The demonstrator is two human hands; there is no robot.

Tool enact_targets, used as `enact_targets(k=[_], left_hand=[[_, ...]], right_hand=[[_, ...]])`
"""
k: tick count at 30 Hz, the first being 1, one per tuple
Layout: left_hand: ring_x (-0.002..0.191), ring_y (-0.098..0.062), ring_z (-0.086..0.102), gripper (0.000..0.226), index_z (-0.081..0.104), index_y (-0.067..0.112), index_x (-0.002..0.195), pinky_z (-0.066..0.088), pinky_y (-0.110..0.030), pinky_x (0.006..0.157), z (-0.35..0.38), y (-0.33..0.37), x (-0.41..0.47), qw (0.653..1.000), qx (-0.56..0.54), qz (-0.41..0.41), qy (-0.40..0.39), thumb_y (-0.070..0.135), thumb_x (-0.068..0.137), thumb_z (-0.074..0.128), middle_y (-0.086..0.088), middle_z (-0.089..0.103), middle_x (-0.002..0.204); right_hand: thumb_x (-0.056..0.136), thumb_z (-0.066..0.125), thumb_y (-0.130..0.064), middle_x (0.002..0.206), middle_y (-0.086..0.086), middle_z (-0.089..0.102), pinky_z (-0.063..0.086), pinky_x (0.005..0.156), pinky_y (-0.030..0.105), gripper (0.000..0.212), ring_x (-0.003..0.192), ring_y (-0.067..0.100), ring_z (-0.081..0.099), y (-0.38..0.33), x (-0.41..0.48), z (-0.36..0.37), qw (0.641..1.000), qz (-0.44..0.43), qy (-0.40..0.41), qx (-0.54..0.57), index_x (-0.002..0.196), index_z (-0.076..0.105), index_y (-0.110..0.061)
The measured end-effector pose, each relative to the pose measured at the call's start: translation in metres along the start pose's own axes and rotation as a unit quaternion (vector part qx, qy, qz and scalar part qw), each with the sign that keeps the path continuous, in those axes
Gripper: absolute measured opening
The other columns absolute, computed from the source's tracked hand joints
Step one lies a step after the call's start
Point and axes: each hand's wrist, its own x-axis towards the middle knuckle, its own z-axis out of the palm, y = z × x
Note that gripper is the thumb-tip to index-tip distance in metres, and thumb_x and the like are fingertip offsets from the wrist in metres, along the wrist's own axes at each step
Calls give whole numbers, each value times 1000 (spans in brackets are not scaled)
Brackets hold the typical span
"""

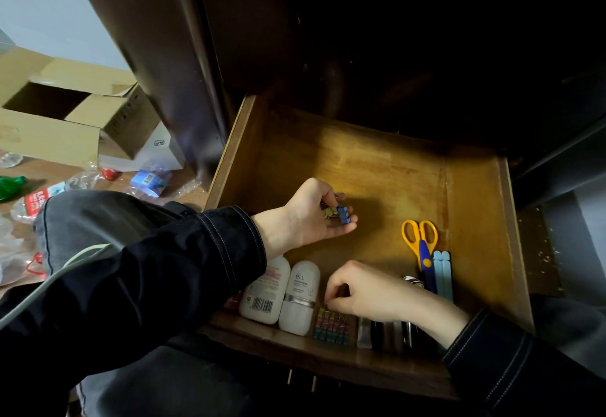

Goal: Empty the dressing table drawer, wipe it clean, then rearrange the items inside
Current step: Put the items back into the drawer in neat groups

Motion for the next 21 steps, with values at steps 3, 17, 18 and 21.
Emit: enact_targets(k=[3,17,18,21], left_hand=[[88,-35,61,33,54,4,106,57,-42,69,0,1,0,1000,-5,0,-8,0,80,33,-20,53,107],[79,-27,56,24,35,11,113,54,-44,80,6,-4,-6,986,50,-66,-145,18,89,37,-13,51,95],[80,-26,55,27,35,11,116,54,-44,80,7,-5,-6,983,60,-73,-157,19,90,37,-13,52,97],[83,-24,56,32,40,9,121,52,-46,89,9,-8,-6,978,77,-79,-176,20,92,36,-13,51,104]], right_hand=[[89,65,-44,90,-18,72,57,84,41,17,86,1,65,-2,-2,-6,1000,-4,20,12,92,76,-30],[90,69,-44,76,-12,54,35,50,21,11,65,3,52,1,-14,-40,916,32,400,-6,98,68,-37],[88,69,-48,80,-14,56,37,50,21,12,68,3,54,1,-13,-40,912,43,408,-12,95,68,-37],[85,68,-54,85,-17,57,41,52,22,18,69,2,54,1,-13,-38,900,70,428,-28,85,68,-37]])
